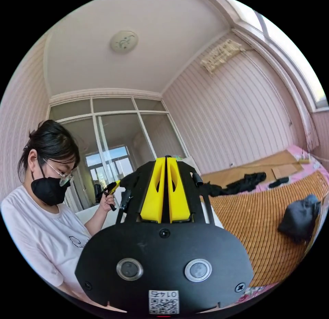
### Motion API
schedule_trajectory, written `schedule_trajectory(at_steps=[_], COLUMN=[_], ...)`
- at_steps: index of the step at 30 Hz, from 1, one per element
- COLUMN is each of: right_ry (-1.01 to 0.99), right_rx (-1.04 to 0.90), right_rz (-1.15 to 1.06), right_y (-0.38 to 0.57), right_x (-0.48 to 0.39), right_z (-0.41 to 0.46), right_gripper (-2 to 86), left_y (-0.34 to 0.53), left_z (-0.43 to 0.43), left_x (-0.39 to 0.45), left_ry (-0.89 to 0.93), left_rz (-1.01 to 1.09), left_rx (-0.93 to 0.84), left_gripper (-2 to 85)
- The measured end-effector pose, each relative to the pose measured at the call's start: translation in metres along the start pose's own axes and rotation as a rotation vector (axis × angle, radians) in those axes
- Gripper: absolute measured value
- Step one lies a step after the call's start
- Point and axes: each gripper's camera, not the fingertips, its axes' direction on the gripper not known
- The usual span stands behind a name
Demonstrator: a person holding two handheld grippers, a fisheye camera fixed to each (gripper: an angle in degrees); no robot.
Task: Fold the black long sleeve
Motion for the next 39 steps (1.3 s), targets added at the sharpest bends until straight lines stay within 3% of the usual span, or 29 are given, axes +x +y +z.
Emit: schedule_trajectory(at_steps=[6,8,22,25,27,33,35,39], right_ry=[-0.112,-0.068,-0.057,0.052,0.133,0.49,0.526,0.561], right_rx=[0.117,0.122,0.188,0.081,-0.087,-0.463,-0.429,-0.112], right_rz=[-0.222,-0.296,-0.539,-0.496,-0.378,-0.235,-0.299,-0.55], right_y=[-0.06,-0.072,-0.116,-0.113,-0.103,-0.045,-0.075,-0.163], right_x=[-0.098,-0.128,-0.26,-0.236,-0.18,-0.006,-0.004,-0.055], right_z=[-0.034,-0.038,-0.027,0.021,0.083,0.271,0.301,0.311], right_gripper=[0.0,-0.1,-0.2,-0.4,-0.4,-0.7,-0.8,-0.7], left_y=[-0.058,-0.073,-0.128,-0.131,-0.13,-0.115,-0.139,-0.201], left_z=[-0.087,-0.11,-0.178,-0.153,-0.123,0.06,0.103,0.116], left_x=[0.079,0.1,0.151,0.129,0.104,-0.01,-0.016,0.012], left_ry=[-0.02,-0.047,-0.058,-0.062,-0.078,-0.356,-0.398,-0.436], left_rz=[0.185,0.247,0.333,0.266,0.196,-0.002,-0.018,0.092], left_rx=[0.191,0.21,0.32,0.268,0.201,-0.233,-0.208,0.022], left_gripper=[-1.0,-1.0,-1.0,-1.0,-1.0,-1.0,-1.0,-1.0])
